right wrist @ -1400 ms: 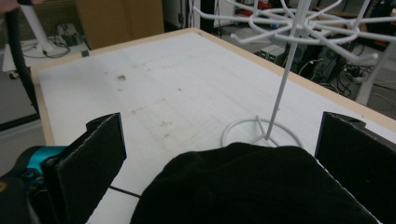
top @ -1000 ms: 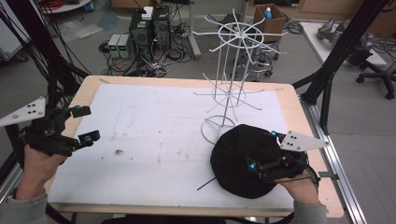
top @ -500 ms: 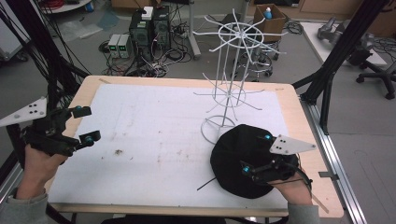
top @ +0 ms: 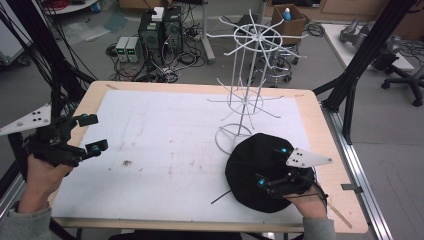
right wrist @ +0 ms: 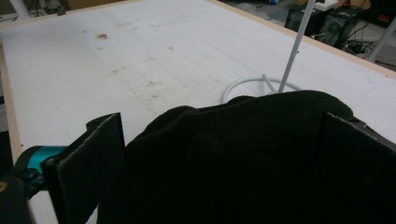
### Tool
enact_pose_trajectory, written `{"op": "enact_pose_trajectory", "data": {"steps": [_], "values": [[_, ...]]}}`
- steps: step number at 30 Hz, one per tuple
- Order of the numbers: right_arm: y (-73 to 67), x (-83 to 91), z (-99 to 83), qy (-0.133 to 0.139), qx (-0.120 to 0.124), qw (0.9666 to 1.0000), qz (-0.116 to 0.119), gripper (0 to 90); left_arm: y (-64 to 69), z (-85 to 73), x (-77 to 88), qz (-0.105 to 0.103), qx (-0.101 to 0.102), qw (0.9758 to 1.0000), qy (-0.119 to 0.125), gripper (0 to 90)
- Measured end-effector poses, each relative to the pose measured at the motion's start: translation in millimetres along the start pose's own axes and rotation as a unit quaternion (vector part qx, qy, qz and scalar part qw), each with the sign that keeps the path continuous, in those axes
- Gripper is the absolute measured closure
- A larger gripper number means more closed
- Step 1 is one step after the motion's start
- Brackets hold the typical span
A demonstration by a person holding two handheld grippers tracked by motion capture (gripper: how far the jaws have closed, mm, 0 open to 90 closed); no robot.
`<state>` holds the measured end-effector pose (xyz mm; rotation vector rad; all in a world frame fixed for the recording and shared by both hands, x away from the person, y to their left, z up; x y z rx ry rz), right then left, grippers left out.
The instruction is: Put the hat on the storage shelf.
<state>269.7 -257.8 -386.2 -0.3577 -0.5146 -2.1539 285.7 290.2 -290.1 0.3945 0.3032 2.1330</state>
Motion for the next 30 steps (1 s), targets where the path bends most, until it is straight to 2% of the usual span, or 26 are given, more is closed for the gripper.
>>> {"op": "enact_pose_trajectory", "data": {"steps": [7, 13, 21, 22, 24, 26, 30], "values": [[-1.2, 0.0, 0.4, 0.000, 0.007, 1.0000, -0.005, 0.9, -0.2, -0.8, -1.2, 0.000, 0.001, 1.0000, -0.002, 1.7], [-2.4, -4.5, -0.3, -0.018, 0.022, 0.9995, -0.011, 3.9, -0.5, -0.8, -1.0, 0.000, 0.002, 1.0000, -0.001, 1.7], [0.2, -9.7, -2.6, -0.032, 0.029, 0.9990, -0.013, 6.5, 0.2, -1.2, -2.0, -0.005, 0.005, 1.0000, -0.003, 1.7], [1.0, -10.5, -3.1, -0.031, 0.028, 0.9990, -0.012, 7.9, -0.1, -1.2, -2.0, -0.005, 0.004, 1.0000, -0.005, 1.7], [2.3, -9.2, -6.0, -0.020, 0.034, 0.9991, -0.017, 19.9, -0.4, -1.3, -1.8, -0.004, 0.004, 1.0000, -0.004, 1.7], [2.9, -8.7, -7.3, -0.019, 0.031, 0.9992, -0.017, 20.3, -0.8, -1.3, -1.7, -0.004, 0.004, 1.0000, -0.004, 1.7], [4.0, -8.7, -10.7, -0.024, 0.029, 0.9992, -0.015, 27.4, -1.1, -1.6, -2.1, -0.003, 0.006, 1.0000, -0.004, 1.7]]}}
Point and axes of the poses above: each handheld gripper's, and its own axes: x roughly backward along the jaws, z roughly out of its top, y roughly to its right, the point moved 2 cm from there along -x, roughly forward along the jaws, and after that the axes turned 14 degrees about x, right-handed, at the moved point
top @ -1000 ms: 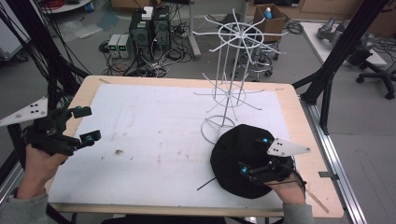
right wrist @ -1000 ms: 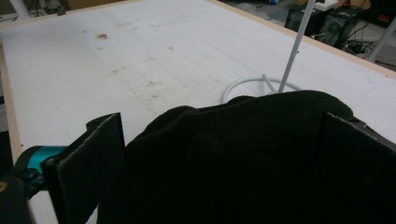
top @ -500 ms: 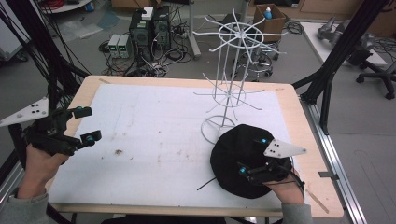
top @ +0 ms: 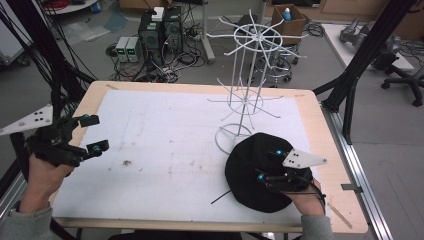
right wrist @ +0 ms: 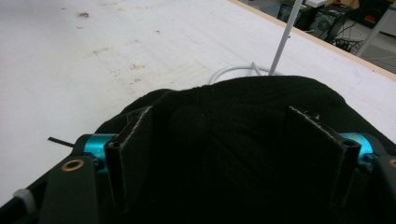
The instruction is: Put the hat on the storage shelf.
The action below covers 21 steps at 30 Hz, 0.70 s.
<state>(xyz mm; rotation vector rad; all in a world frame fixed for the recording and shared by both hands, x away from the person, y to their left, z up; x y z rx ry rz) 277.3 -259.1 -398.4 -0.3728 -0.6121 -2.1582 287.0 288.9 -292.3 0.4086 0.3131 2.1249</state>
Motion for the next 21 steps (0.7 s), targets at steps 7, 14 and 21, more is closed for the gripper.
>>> {"op": "enact_pose_trajectory", "data": {"steps": [7, 14, 21], "values": [[-0.4, -1.1, -1.3, -0.010, 0.007, 0.9999, 0.009, 44.1, 0.1, 0.1, 0.4, -0.001, -0.002, 1.0000, 0.000, 1.8], [-5.4, -2.2, 1.0, -0.022, 0.029, 0.9993, 0.011, 66.5, -0.2, 0.2, 0.5, 0.000, -0.002, 1.0000, 0.000, 1.7], [-5.5, -0.8, 2.5, -0.021, 0.027, 0.9992, 0.021, 70.1, 0.4, -0.3, -0.5, 0.001, -0.001, 1.0000, -0.001, 1.7]]}}
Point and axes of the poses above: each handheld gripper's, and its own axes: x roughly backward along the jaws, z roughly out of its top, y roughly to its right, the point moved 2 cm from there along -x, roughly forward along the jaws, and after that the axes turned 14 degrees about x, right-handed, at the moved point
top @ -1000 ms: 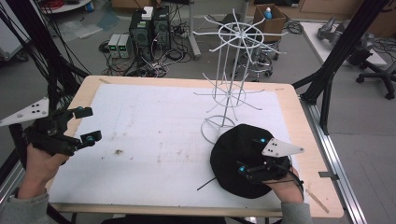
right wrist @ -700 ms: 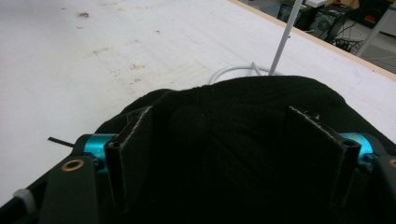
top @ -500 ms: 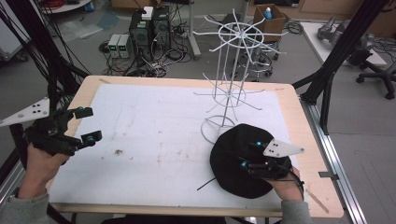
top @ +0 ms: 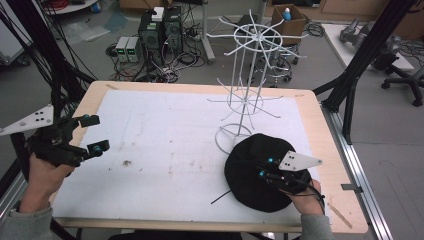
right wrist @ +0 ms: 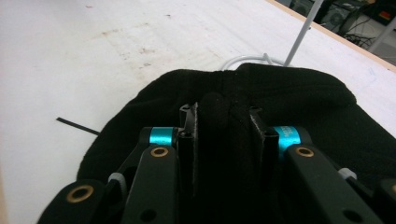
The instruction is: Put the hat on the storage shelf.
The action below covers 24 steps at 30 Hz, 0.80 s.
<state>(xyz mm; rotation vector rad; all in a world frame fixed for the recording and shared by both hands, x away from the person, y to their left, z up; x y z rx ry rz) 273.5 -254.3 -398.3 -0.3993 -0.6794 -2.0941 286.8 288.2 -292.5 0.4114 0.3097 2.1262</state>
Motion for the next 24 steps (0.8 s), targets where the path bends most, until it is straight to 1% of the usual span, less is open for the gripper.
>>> {"op": "enact_pose_trajectory", "data": {"steps": [4, 6, 13, 18, 21, 23, 24], "values": [[4.5, 4.3, 3.0, 0.019, -0.021, 0.9996, 0.007, 70.2, 0.1, 0.1, 0.5, -0.004, 0.000, 1.0000, 0.001, 1.8], [7.6, 8.6, 6.9, 0.021, -0.028, 0.9993, 0.007, 70.2, 0.5, 0.2, 0.7, -0.007, 0.000, 1.0000, 0.002, 1.7], [11.5, 15.2, 19.2, 0.022, -0.025, 0.9994, 0.002, 70.1, 0.4, 0.1, 0.7, -0.006, 0.000, 1.0000, 0.001, 1.8], [14.2, 20.9, 28.3, 0.033, -0.023, 0.9992, 0.003, 70.2, 0.4, 0.3, 1.2, -0.011, -0.002, 0.9999, 0.001, 1.7], [14.7, 26.8, 34.8, 0.039, -0.022, 0.9990, 0.002, 70.1, 0.0, 0.3, 1.4, -0.010, -0.001, 0.9999, 0.001, 1.8], [15.0, 34.7, 41.9, 0.048, -0.020, 0.9986, 0.004, 70.1, -0.1, 0.3, 1.6, -0.009, 0.000, 1.0000, 0.001, 1.8], [15.0, 34.7, 41.9, 0.048, -0.020, 0.9986, 0.004, 70.1, 0.0, 0.3, 1.6, -0.009, 0.000, 1.0000, 0.002, 1.8]]}}
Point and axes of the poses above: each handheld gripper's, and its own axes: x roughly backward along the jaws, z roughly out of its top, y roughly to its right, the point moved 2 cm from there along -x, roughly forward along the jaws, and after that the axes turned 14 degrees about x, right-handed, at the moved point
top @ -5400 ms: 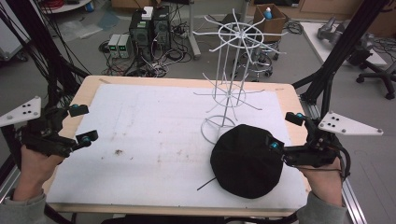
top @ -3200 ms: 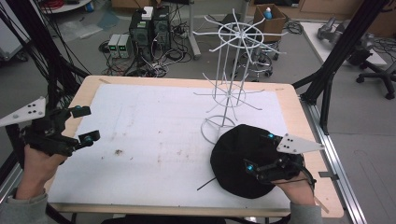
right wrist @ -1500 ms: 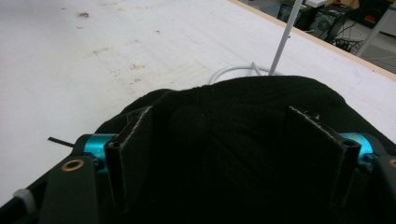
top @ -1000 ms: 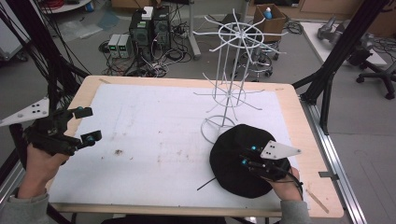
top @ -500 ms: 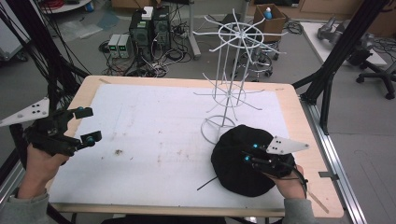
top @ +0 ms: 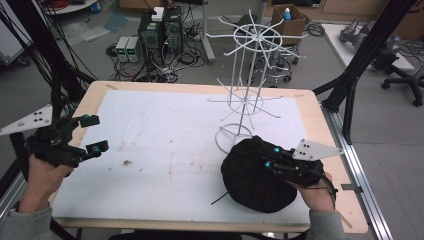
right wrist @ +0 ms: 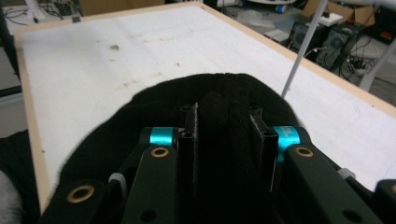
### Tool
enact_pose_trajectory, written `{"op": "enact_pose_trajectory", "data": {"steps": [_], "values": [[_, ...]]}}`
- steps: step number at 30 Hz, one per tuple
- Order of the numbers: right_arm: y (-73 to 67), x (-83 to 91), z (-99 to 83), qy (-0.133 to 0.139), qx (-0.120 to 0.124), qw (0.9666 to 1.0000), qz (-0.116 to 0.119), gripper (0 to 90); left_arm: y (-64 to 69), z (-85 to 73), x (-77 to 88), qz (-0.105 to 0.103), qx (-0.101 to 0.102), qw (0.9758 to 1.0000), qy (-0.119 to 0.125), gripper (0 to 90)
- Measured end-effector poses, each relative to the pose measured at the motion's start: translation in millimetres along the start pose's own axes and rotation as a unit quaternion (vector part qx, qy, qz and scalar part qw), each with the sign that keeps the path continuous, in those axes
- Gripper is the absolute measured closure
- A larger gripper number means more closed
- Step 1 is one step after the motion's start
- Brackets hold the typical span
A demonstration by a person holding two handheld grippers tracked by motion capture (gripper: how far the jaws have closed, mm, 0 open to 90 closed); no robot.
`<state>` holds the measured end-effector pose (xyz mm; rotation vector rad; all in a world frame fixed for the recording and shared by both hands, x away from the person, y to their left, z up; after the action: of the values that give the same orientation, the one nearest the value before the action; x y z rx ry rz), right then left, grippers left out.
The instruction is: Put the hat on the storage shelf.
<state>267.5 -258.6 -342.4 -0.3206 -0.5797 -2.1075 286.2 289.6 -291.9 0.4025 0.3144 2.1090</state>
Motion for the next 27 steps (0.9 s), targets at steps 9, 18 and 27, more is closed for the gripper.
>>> {"op": "enact_pose_trajectory", "data": {"steps": [9, 18, 27], "values": [[-4.4, 22.9, 28.8, 0.022, 0.012, 0.9996, 0.010, 70.1, -0.3, 0.4, 1.1, 0.001, 0.001, 1.0000, 0.003, 1.8], [-2.5, 42.8, 55.6, 0.023, 0.020, 0.9992, 0.028, 70.1, -1.6, 0.4, 1.9, 0.003, 0.003, 1.0000, 0.003, 1.8], [3.3, 60.1, 72.8, 0.027, 0.023, 0.9988, 0.033, 70.1, -1.6, 0.2, 1.8, 0.002, 0.003, 1.0000, 0.002, 1.8]]}}
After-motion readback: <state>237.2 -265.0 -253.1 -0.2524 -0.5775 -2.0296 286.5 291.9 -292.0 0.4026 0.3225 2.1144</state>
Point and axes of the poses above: each handheld gripper's, and its own axes: x roughly backward along the jaws, z roughly out of its top, y roughly to its right, the point moved 2 cm from there along -x, roughly forward along the jaws, and after that the axes turned 14 degrees about x, right-handed, at the moved point
